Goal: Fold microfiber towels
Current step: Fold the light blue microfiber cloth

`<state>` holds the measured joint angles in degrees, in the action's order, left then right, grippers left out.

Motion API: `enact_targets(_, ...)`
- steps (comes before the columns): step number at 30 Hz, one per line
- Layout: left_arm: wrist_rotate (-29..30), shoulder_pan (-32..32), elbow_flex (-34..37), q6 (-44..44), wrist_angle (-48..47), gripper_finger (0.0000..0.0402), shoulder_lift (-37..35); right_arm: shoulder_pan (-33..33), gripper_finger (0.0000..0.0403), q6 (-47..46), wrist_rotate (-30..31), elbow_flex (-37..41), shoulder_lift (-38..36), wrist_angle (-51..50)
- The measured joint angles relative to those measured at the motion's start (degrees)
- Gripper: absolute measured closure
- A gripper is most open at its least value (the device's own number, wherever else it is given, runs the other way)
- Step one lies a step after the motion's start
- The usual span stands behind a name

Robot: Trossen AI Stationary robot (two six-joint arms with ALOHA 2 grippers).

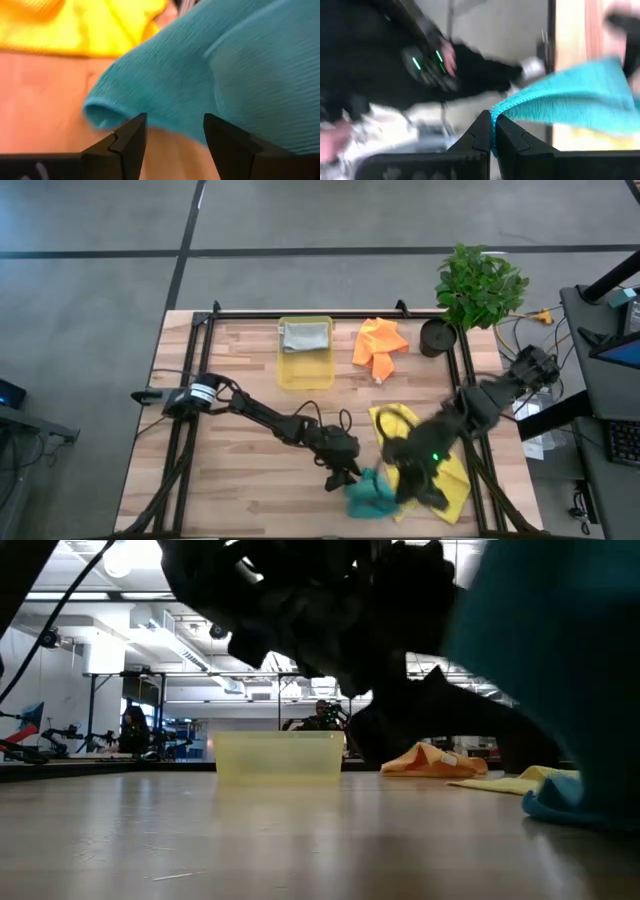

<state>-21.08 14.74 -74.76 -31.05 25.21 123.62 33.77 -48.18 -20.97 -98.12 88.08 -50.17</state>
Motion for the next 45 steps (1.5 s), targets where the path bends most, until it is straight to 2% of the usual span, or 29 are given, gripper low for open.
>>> enact_targets(3, -1.0, 0.1, 0.0, -0.1, 3.8, 0.022, 0.3, 3.3, 0.0394, 0.0, 0.3, 0.3, 1.9, -7.8)
enact_targets(7, -3.2, 0.0, 0.0, 0.0, 12.8, 0.022, 0.3, 5.7, 0.0394, -0.7, 6.0, 0.5, 4.0, -18.3)
enact_targets(9, -5.3, 0.1, -0.2, -0.1, 17.1, 0.022, 0.3, 6.1, 0.0394, -0.5, 9.2, 0.5, 4.7, -19.7)
enact_targets(12, -5.8, 0.1, -1.0, -0.1, 17.4, 0.022, 0.2, 6.3, 0.0394, -0.4, 12.8, 0.5, 5.0, -19.7)
enact_targets(19, -6.9, 0.0, -1.6, 2.3, 11.0, 0.022, 0.2, 6.8, 0.0394, 0.2, 14.2, 0.8, 5.8, -19.8)
enact_targets(26, -5.3, 0.7, -1.5, 18.9, 5.1, 0.022, 0.5, 7.0, 0.0394, -1.3, 14.6, 0.9, 5.8, -18.5)
enact_targets(32, -3.4, 0.7, -3.4, 22.0, 5.0, 0.022, 2.4, 7.0, 0.0394, -3.1, 14.8, 0.9, 5.8, -18.0)
enact_targets(43, -2.4, 1.0, -15.7, 24.4, -9.2, 0.022, 8.0, 7.0, 0.0394, -5.3, 15.1, 0.9, 5.8, -17.6)
enact_targets(45, -2.3, 1.0, -17.3, 24.4, -9.2, 0.022, 9.1, 7.0, 0.0394, -6.0, 15.1, 0.9, 5.8, -17.5)
